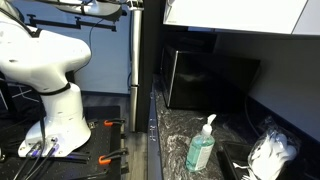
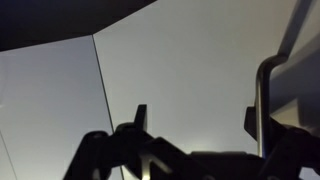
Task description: Open the top right cabinet door
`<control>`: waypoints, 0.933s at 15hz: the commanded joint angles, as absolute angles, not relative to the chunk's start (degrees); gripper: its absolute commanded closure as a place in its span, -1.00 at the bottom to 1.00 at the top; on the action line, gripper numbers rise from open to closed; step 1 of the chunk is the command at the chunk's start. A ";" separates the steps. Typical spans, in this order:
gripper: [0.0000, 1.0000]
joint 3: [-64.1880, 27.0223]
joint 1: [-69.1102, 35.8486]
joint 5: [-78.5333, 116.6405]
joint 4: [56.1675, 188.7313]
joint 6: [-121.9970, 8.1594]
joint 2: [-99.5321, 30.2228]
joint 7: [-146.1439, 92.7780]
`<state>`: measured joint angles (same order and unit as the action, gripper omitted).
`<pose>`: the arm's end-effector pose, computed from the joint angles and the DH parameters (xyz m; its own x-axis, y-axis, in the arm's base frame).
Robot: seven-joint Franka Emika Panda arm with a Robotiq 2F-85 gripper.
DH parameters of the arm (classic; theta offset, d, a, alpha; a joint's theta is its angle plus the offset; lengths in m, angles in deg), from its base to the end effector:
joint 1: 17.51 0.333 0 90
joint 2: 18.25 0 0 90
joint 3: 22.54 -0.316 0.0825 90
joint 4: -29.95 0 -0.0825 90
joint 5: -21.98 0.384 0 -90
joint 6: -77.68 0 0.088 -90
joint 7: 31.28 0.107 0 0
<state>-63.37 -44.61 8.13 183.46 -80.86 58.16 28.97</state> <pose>0.2735 0.1798 0.6168 0.0399 -0.1521 0.9876 -0.4658 -0.8772 -0.1163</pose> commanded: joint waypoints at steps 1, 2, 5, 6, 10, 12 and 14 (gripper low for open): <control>-1.00 -61.46 -42.07 12.83 181.28 -81.59 51.86 25.85; -1.00 -61.17 -41.59 13.72 181.00 -80.92 51.52 25.47; -1.00 -60.40 -40.56 15.53 180.25 -79.07 50.84 24.26; -1.00 -60.17 -40.13 15.99 179.99 -78.17 50.81 24.20; -1.00 -57.78 -36.05 16.93 179.67 -74.67 49.82 23.13; -1.00 -56.30 -33.78 17.76 179.53 -73.01 49.16 22.07; -1.00 -54.48 -31.36 18.46 179.33 -71.26 48.57 20.83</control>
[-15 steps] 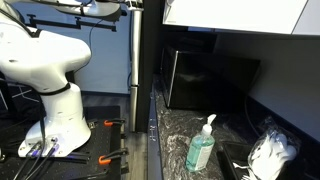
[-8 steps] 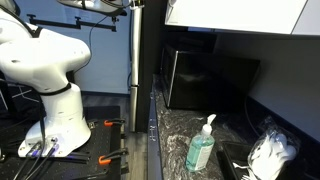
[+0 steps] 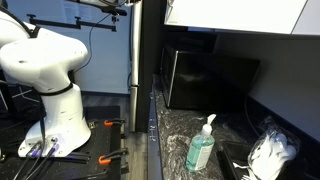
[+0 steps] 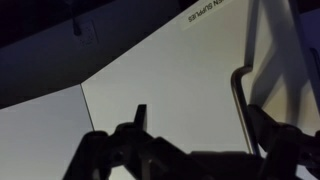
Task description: Open the top right cabinet door
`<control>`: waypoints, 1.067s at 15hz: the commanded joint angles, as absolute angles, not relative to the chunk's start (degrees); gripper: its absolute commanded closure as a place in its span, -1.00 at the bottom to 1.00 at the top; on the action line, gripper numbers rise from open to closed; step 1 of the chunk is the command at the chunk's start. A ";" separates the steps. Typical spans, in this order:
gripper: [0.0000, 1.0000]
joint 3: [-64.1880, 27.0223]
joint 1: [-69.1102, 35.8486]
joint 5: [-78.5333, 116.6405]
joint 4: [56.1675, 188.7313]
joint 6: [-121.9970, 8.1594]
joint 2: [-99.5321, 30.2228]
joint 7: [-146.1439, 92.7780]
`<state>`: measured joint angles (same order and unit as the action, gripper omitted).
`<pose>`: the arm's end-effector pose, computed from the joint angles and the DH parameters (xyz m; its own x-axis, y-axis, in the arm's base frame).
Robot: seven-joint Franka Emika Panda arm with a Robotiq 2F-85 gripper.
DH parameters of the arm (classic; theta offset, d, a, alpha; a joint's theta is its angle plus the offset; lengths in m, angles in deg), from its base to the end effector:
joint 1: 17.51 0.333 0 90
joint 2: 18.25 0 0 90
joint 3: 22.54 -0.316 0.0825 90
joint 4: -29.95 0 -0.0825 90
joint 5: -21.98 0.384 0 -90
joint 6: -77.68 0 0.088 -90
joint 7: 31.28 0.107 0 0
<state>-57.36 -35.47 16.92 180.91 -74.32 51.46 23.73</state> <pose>0.2686 0.1736 0.6340 0.1940 -0.3476 0.9174 -0.3962 -0.8832 -0.2509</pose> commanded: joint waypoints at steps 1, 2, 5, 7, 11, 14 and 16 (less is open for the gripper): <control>-1.00 -53.59 -30.03 18.72 179.22 -70.44 48.11 20.11; -1.00 -52.57 -28.57 19.06 179.30 -69.90 47.83 19.49; -1.00 -50.06 -25.53 19.82 179.35 -67.85 47.53 17.92; -1.00 -48.99 -24.38 20.22 179.33 -66.38 47.75 17.38; -1.00 -48.20 -23.11 20.21 179.07 -64.21 48.20 17.83; -1.00 -47.92 -21.95 20.65 178.79 -62.04 48.54 18.01; -1.00 -47.29 -20.09 21.83 178.78 -60.89 48.32 17.73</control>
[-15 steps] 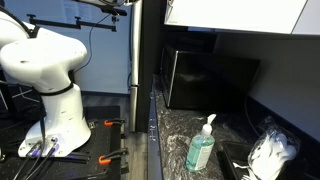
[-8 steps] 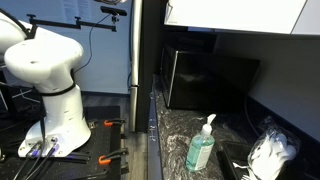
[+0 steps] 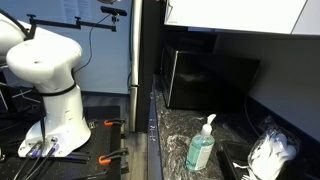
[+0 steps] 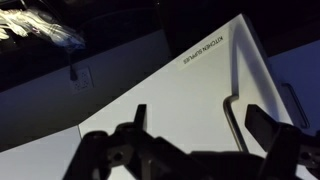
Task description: Open the top right cabinet door
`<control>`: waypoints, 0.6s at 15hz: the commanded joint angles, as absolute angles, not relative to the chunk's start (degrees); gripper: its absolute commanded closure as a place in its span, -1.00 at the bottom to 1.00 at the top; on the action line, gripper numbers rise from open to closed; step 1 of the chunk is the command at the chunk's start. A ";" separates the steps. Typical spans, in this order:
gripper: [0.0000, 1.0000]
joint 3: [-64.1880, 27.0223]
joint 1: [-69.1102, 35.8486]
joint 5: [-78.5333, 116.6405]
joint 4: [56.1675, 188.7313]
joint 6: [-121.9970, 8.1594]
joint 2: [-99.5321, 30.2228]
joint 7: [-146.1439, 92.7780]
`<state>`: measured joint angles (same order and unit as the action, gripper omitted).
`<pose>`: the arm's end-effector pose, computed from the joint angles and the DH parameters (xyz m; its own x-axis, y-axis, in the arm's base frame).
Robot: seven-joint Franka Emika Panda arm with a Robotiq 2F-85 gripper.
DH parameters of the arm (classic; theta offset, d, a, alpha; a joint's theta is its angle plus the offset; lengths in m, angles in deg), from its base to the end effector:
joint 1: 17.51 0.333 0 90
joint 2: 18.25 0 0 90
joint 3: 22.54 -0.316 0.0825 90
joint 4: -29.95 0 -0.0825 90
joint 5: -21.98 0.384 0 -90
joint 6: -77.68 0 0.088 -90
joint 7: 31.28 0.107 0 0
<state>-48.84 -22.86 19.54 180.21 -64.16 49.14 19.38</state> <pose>0.2475 0.1621 0.6406 0.3871 -0.4213 0.8202 -0.3449 -0.8911 -0.2949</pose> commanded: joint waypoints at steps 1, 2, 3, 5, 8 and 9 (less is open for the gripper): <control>-1.00 -46.97 -19.10 22.71 178.80 -60.26 48.21 17.61; -1.00 -46.54 -17.85 23.77 178.90 -59.44 48.10 17.46; -1.00 -46.12 -16.62 24.94 179.00 -58.05 48.13 17.58; -1.00 -45.66 -15.15 26.64 178.89 -53.93 48.36 17.87; -1.00 -46.57 -15.70 26.29 179.93 -54.67 49.27 18.81; -1.00 -46.38 -15.33 26.38 179.93 -54.29 49.29 18.76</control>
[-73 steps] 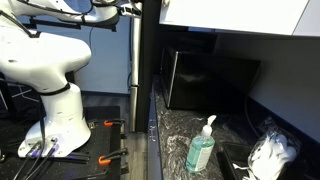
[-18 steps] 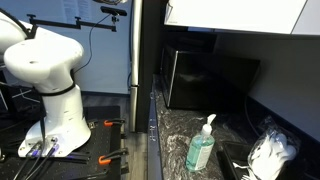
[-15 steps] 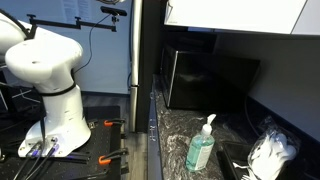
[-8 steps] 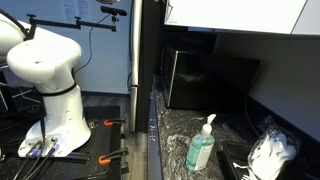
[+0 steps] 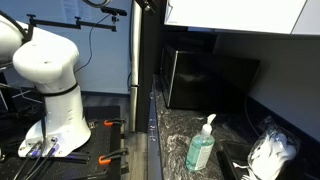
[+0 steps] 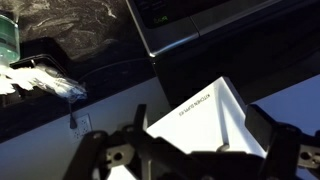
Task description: Open the top right cabinet door
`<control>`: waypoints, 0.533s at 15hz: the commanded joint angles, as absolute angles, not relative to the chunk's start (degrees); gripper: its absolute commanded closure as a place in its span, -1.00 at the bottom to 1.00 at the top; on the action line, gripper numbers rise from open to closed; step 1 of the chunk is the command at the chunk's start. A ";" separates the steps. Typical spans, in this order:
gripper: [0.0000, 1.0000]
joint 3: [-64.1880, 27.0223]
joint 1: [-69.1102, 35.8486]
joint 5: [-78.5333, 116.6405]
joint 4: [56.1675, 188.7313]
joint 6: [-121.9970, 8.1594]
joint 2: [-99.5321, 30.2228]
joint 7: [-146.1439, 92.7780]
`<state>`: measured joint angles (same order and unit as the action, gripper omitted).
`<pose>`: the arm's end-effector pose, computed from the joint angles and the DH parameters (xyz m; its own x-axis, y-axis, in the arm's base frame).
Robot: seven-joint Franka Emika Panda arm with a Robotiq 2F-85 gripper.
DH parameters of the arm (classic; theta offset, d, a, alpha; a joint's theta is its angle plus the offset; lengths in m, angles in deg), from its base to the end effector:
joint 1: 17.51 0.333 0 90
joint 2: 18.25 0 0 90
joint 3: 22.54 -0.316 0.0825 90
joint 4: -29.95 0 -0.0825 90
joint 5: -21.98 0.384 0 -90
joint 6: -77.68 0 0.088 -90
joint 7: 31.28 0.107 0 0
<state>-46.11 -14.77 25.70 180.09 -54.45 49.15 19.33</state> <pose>0.2282 0.1706 0.6272 0.5481 -0.4829 0.6830 -0.3397 -0.8746 -0.3458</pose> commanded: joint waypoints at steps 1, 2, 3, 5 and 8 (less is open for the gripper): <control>-1.00 -46.29 -15.21 26.41 179.93 -54.17 49.29 18.74; -1.00 -46.27 -15.21 26.41 179.93 -54.14 49.29 18.74; -1.00 -46.27 -15.21 26.41 179.93 -54.12 49.29 18.74; -1.00 -45.29 -13.70 27.26 180.08 -52.59 48.76 17.71; -1.00 -44.42 -11.21 28.68 181.14 -50.04 50.78 17.21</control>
<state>-45.93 -14.01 26.38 180.57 -53.42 49.21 19.21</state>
